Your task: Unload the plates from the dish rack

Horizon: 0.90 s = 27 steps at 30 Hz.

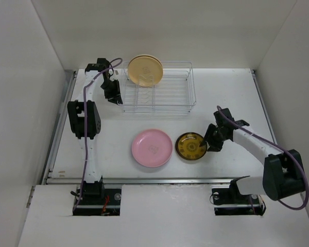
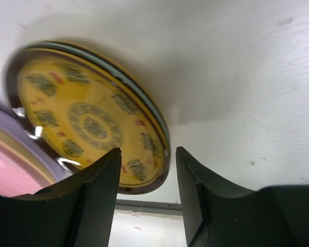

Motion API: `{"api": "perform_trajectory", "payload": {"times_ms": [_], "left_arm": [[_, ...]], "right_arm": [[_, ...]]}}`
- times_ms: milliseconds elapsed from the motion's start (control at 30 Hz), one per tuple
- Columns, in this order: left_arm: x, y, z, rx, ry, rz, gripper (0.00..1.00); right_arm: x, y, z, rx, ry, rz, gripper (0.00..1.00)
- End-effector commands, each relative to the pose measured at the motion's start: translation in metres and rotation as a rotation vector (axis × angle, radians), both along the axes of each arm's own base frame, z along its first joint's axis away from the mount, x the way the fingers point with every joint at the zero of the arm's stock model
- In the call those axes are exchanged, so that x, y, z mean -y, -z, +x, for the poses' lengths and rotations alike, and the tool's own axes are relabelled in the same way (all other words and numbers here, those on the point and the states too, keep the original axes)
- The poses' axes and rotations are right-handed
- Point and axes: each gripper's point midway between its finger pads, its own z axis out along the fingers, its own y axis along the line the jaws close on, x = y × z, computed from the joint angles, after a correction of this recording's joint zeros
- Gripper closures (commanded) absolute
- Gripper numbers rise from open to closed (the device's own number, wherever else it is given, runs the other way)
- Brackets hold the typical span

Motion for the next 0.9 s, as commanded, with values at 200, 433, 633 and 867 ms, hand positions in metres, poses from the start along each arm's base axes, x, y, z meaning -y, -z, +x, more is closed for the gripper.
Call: {"api": "perform_trajectory", "payload": {"times_ms": [200,433,633,867], "left_arm": [[-0.024,-0.057,0.009,0.198,0.079,0.163,0.61],[-0.033,-0.121,0.037,0.464,0.206,0.325,0.47],[-0.012,-0.167,0.092,0.851,0.346,0.408,0.47],[0.035,-0.185,0.160,1.153,0.370,0.255,0.50]], "right_arm": [[0.018,-0.132,0.078,0.436,0.004,-0.154,0.35],[-0.004,-0.171,0.181,0.553,-0.096,-0.215,0.18],[-0.028,-0.160,0.282,0.591,-0.122,-0.252,0.18],[-0.038,-0.137,0.334,0.627,-0.075,-0.260,0.20]]}}
